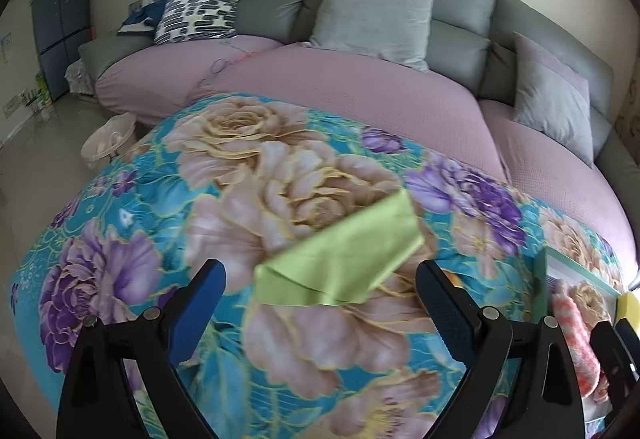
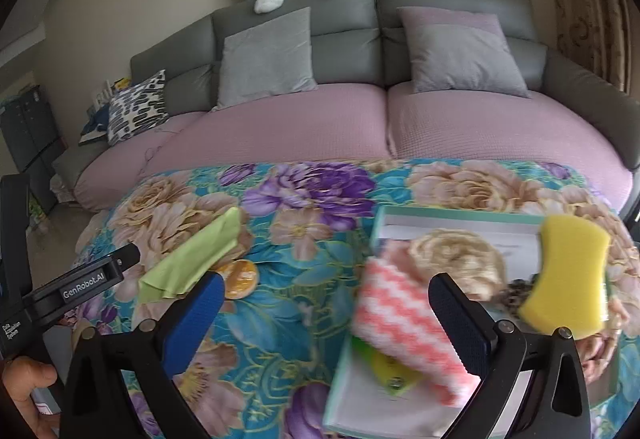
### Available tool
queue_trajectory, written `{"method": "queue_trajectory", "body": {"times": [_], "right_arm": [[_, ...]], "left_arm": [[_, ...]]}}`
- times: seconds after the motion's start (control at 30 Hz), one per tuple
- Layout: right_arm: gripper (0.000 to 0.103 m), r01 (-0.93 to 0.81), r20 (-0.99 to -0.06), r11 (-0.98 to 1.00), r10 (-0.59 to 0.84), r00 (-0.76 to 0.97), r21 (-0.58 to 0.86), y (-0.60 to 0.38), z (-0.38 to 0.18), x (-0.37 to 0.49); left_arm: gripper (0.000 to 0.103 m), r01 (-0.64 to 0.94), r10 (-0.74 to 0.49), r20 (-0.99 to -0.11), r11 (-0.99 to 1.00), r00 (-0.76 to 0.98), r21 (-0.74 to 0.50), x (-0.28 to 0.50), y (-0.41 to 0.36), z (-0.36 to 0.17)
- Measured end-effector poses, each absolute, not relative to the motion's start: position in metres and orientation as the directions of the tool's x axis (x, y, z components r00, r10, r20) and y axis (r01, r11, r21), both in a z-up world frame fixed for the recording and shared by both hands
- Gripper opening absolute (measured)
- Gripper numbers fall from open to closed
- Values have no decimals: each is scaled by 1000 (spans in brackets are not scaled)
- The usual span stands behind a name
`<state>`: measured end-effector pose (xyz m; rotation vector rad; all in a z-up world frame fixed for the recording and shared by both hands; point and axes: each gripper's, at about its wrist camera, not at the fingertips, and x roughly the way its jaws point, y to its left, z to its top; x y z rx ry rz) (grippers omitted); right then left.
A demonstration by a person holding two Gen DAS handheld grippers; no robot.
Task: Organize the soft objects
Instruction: 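Move both tools from the tray to the lime-green cloth and orange tin, then grasp the lime-green cloth with the left tool while the right tool grasps the orange tin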
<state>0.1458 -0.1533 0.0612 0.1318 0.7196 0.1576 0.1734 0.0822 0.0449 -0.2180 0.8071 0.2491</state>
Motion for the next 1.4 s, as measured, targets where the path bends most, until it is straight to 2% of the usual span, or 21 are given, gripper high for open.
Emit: {"method": "queue_trajectory", "body": {"times": [0.47, 0.7, 0.97, 1.13, 1.4], "right_arm": [[103, -198, -682, 961, 278, 677, 195, -84, 21, 173], [103, -189, -717, 959, 283, 637, 211, -69, -9, 189], [93, -173, -741, 964, 265, 616, 201, -68, -22, 201], [85, -174, -769, 971, 238, 593, 167, -63, -29, 209], [75, -188, -782, 972, 224, 582, 139, -60, -35, 218]], "left_arm": [[96, -382, 177, -750, 918, 637, -107, 172, 141, 30], [96, -381, 121, -782, 911, 611, -157, 185, 147, 8], [96, -353, 63, -795, 915, 603, -195, 202, 139, -13], [96, -325, 108, -819, 940, 564, -100, 215, 127, -22], [96, -309, 111, -843, 949, 526, -68, 226, 125, -35]]}}
